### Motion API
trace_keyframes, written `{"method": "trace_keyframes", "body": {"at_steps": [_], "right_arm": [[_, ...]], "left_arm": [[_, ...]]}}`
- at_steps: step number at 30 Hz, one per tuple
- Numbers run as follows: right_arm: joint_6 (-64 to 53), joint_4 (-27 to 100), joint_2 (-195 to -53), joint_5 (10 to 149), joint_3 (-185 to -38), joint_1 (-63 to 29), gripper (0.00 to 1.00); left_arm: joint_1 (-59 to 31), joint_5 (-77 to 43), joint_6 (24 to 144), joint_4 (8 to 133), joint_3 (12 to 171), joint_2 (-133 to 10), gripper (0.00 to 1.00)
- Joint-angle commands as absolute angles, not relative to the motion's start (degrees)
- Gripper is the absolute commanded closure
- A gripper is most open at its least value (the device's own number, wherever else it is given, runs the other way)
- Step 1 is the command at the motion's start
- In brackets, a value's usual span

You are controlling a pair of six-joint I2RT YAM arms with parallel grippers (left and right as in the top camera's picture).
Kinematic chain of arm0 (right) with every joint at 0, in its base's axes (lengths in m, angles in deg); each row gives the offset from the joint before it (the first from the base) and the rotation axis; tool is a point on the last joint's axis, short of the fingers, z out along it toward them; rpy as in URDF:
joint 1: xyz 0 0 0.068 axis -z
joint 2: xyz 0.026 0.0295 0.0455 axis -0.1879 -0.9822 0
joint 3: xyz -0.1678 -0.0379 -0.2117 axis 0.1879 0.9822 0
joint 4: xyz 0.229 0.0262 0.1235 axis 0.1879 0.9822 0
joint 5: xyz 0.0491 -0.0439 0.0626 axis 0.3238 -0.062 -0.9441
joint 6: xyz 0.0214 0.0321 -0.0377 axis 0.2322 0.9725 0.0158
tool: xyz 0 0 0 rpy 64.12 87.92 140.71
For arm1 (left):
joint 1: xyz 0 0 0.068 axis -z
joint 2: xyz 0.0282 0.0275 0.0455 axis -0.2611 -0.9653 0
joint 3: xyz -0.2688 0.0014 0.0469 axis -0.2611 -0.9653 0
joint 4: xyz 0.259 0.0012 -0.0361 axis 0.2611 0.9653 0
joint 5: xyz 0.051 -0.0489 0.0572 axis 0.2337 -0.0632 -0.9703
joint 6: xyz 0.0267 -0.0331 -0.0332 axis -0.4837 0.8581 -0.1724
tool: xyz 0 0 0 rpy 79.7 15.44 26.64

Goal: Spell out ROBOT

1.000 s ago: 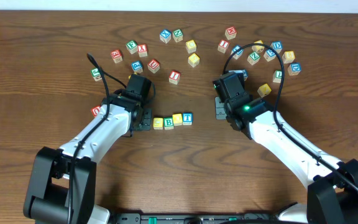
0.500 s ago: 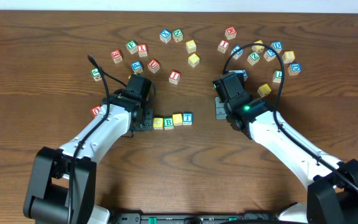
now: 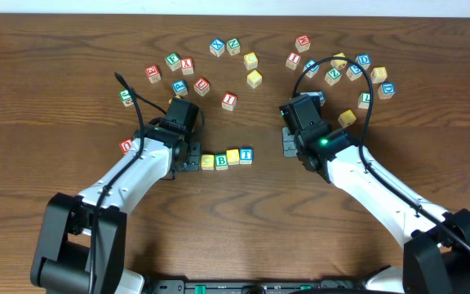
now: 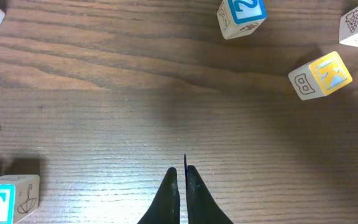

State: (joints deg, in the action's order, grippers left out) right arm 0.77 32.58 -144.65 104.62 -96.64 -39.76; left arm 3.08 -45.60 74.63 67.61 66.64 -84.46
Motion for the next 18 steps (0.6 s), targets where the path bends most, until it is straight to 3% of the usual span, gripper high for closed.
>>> {"method": "trace_keyframes", "body": {"at_steps": [1,18], "right_arm": [[1.1,32.4,-143.6,104.9,-97.7,-39.5,0.99],[1.1,32.5,-143.6,104.9,-97.7,-39.5,0.99]], "left_arm": [[3.0,-45.6,72.8,67.4,65.4,-84.0,0.93],[3.0,-42.4,72.0,67.2,65.7,-78.1,0.93]]}}
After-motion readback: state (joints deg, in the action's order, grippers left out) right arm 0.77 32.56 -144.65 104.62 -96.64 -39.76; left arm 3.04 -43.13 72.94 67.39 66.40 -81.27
